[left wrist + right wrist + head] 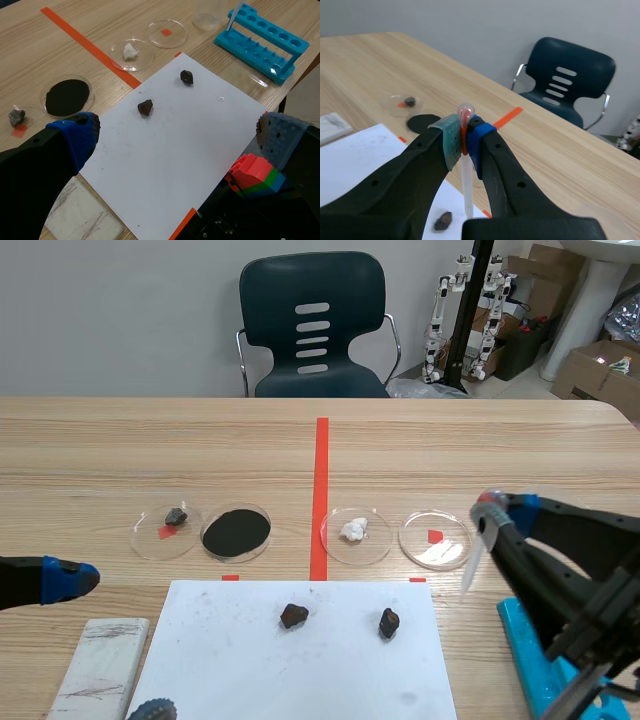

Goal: Draw acid from the petri dish

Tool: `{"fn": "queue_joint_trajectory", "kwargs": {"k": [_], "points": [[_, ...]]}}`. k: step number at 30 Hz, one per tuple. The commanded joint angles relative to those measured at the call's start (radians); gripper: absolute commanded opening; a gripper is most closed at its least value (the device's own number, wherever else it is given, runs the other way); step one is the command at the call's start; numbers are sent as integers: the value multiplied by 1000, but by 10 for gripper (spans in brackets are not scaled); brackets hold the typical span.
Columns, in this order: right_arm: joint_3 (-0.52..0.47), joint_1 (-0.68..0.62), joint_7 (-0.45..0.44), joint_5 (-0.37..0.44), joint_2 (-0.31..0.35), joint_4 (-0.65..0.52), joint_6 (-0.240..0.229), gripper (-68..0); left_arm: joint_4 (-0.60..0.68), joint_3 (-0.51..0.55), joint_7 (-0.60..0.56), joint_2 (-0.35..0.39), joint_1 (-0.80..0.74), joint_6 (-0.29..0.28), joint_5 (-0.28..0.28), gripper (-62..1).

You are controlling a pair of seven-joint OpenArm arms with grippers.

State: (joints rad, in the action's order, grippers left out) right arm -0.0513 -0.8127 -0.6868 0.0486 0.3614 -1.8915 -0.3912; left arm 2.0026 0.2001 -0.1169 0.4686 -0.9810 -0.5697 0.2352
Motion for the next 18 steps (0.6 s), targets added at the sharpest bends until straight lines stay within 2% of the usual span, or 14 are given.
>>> {"fn": "queue_joint_trajectory", "kwargs": {"k": [1,7,10,15,18], "points": [[-45,5,-17,38,-9,-6,-5,-665,7,2,-14,-3,-2,1,10,14],[-116,88,-6,72,-13,3,-94,-665,7,2,-14,-3,-2,1,10,14],[-117,154,3,80,-13,26,-97,-665,7,2,-14,-3,-2,1,10,14],[-116,277,55,142,-13,90,-105,-665,7,2,-14,-3,-2,1,10,14],[-115,353,57,143,-13,136,-113,-665,7,2,-14,-3,-2,1,10,14]]}}
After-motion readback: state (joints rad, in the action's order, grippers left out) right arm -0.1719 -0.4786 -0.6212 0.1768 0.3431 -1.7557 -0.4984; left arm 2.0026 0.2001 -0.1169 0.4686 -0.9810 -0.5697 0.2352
